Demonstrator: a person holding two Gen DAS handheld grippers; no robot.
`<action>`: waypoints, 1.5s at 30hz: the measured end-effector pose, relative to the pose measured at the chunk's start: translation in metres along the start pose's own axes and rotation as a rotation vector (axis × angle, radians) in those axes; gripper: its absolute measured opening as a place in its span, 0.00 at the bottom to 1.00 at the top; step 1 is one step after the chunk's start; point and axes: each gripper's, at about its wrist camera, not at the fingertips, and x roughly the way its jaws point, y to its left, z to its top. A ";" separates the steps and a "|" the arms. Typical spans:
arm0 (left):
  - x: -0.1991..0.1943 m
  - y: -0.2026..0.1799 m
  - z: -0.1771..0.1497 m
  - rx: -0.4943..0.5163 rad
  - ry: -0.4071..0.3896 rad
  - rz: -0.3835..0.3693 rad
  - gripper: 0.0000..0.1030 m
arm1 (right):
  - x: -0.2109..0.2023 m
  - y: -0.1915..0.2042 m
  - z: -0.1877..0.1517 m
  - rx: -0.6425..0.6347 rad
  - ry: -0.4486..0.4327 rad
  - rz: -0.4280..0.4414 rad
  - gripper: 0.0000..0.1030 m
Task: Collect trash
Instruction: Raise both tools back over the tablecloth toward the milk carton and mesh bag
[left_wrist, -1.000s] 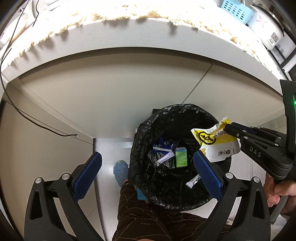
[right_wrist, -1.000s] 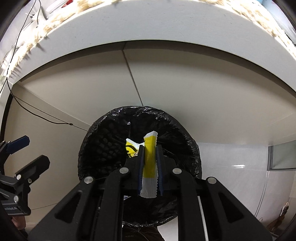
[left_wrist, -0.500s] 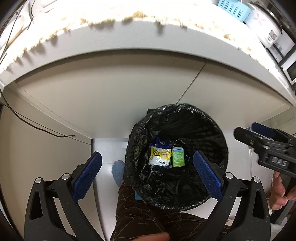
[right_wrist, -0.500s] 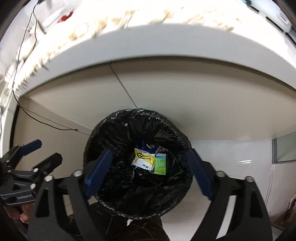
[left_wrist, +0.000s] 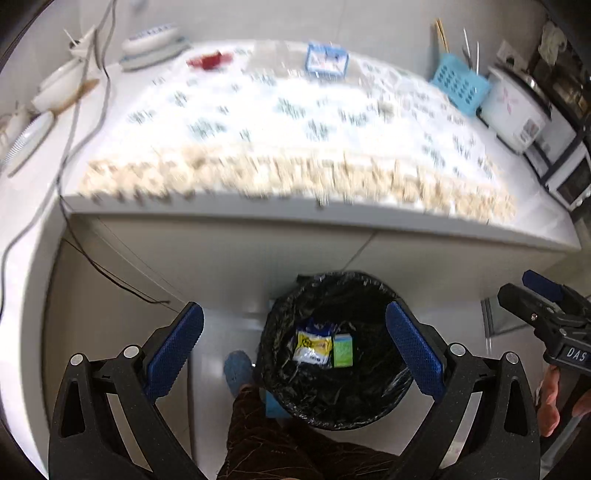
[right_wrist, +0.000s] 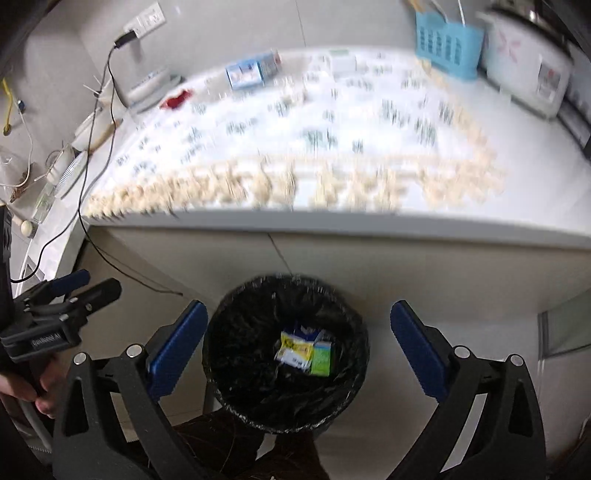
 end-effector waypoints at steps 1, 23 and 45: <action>-0.006 0.000 0.004 -0.002 -0.015 0.005 0.94 | -0.005 0.001 0.005 0.001 -0.005 -0.006 0.93; -0.042 0.030 0.130 0.045 -0.107 -0.044 0.94 | -0.046 0.033 0.110 0.023 -0.159 -0.114 0.93; 0.025 0.100 0.261 0.013 -0.058 0.002 0.94 | 0.021 0.076 0.222 0.007 -0.105 -0.153 0.93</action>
